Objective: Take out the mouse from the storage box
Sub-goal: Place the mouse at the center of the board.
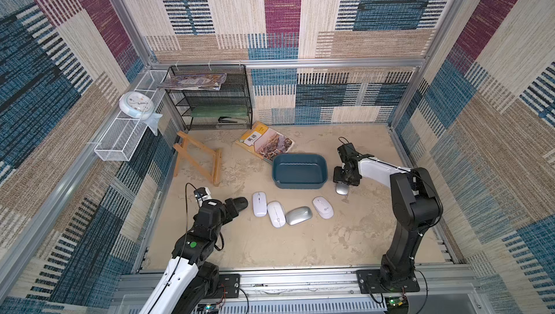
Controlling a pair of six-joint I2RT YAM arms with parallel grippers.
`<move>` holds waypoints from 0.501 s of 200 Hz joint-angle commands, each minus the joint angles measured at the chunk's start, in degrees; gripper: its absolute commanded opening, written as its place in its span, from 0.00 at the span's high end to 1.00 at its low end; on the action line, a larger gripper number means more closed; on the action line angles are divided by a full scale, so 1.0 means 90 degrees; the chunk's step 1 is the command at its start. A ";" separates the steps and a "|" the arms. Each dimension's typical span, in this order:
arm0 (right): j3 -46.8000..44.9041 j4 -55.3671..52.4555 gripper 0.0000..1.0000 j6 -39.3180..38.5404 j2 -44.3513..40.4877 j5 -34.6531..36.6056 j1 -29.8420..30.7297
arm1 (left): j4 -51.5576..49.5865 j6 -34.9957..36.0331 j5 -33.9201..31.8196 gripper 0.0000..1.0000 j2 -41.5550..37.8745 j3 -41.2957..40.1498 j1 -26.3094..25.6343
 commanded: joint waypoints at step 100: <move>0.0032 -0.0271 0.16 0.0016 -0.0314 0.0294 -0.0014 | 0.0058 0.0054 -0.0063 0.01 -0.0084 -0.0031 0.0009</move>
